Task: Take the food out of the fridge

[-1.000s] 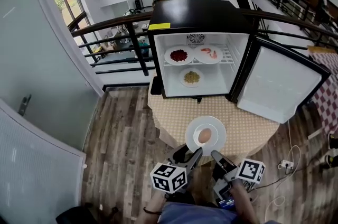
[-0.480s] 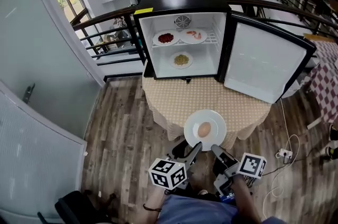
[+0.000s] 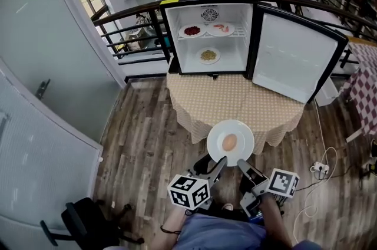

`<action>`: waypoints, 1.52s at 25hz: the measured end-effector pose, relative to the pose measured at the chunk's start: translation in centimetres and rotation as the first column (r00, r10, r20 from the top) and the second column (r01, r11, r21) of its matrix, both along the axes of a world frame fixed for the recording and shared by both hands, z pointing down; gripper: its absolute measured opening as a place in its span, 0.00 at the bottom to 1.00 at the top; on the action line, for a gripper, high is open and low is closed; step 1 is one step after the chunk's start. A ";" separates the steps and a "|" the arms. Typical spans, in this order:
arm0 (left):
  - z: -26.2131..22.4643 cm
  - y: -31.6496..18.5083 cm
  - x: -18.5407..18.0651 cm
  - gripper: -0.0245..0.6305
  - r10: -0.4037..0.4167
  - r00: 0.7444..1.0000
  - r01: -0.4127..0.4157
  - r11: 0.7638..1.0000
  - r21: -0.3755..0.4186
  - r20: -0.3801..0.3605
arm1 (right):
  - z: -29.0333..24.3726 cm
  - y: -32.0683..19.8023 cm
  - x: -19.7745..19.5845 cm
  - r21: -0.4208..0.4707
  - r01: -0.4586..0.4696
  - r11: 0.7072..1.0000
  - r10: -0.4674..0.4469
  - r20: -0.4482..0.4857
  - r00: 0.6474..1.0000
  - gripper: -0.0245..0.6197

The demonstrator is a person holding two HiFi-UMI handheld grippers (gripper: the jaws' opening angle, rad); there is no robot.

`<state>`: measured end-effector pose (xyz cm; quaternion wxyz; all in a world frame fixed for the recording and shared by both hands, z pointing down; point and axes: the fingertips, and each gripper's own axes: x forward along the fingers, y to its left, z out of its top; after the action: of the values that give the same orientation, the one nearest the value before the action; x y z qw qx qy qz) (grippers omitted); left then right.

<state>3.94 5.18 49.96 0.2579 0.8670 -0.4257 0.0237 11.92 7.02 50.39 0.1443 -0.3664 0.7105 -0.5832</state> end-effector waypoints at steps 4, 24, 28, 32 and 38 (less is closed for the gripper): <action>-0.1 1.6 -0.6 0.36 -0.021 1.000 0.021 1.000 -0.002 -0.014 | 0.1 1.5 -0.1 0.005 0.021 1.000 -0.021 -0.054 0.998 0.09; -1.6 5.4 -1.5 0.36 -0.046 0.999 0.046 0.998 0.038 -0.020 | -1.2 5.0 -0.7 0.071 0.052 0.996 -0.045 -0.097 0.994 0.09; -1.6 5.6 -1.4 0.36 -0.041 0.999 0.041 0.999 0.036 -0.019 | -1.4 5.2 -0.8 0.080 0.054 0.995 -0.047 -0.087 0.995 0.09; -1.6 5.6 -1.3 0.36 -0.031 0.999 0.031 0.999 0.033 -0.016 | -1.3 5.3 -0.7 0.066 0.042 0.997 -0.037 -0.084 0.996 0.09; -2.1 4.5 -1.2 0.36 -0.022 1.000 0.022 0.999 0.046 -0.008 | -1.7 4.3 -1.0 0.064 0.034 0.997 -0.031 -0.048 0.998 0.10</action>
<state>2.71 9.64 47.90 0.2396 0.8681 -0.4346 0.0079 10.93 11.29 48.69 0.1298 -0.3637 0.7380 -0.5533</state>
